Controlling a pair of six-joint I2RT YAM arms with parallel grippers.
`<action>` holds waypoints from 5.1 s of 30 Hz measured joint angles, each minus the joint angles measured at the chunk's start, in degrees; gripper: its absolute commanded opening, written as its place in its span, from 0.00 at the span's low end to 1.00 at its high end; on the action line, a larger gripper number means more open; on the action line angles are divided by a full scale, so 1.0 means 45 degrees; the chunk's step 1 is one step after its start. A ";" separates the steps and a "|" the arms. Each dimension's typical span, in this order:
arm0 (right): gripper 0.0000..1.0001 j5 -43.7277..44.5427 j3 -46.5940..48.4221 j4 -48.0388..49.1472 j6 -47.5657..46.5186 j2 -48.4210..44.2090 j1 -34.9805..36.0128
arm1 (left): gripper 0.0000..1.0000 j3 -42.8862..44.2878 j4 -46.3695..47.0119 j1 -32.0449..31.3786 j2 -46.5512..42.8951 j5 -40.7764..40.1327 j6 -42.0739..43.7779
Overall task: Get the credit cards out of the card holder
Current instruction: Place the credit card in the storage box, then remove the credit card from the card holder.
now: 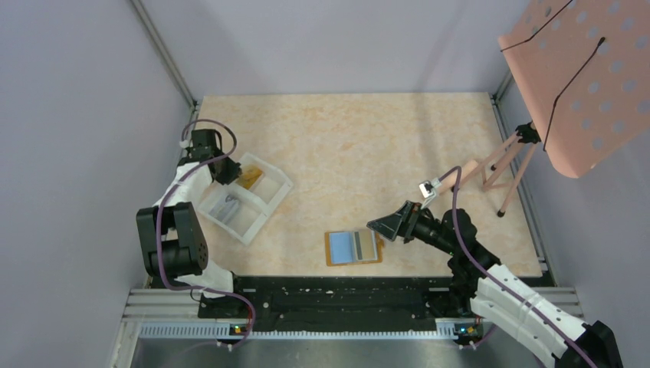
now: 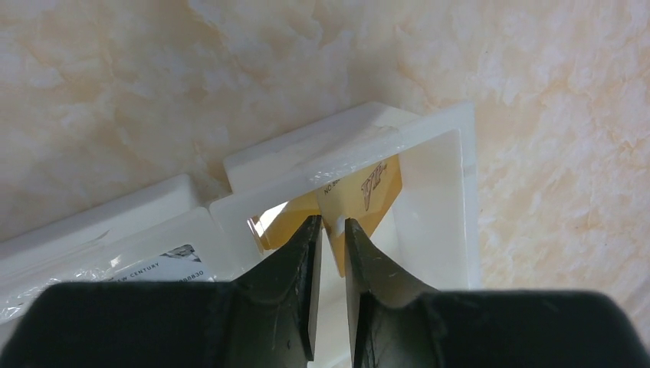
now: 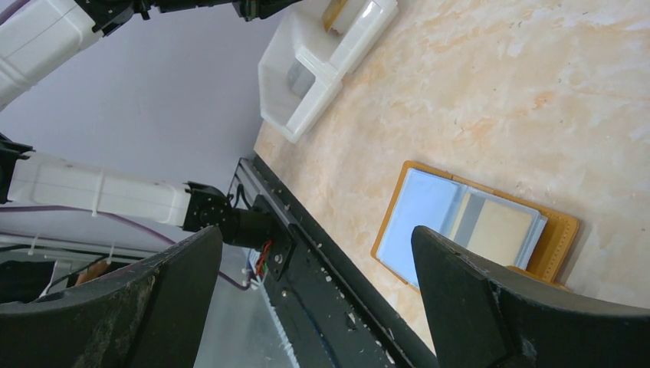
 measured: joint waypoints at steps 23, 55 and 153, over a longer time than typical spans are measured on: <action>0.93 -0.0044 0.0321 -0.0117 0.0015 0.0457 0.0000 | 0.37 0.1413 -0.0801 0.0000 -0.0015 -0.0452 0.0185; 0.70 0.0777 0.0821 -0.4609 -0.0724 0.1928 0.0000 | 0.69 -0.4784 -0.0442 -0.7043 -0.6382 0.5153 0.0661; 0.20 0.1899 0.0121 -0.0835 -0.0277 0.5119 0.1647 | 0.37 -0.6028 0.8301 -1.2434 0.0053 0.3643 -0.3449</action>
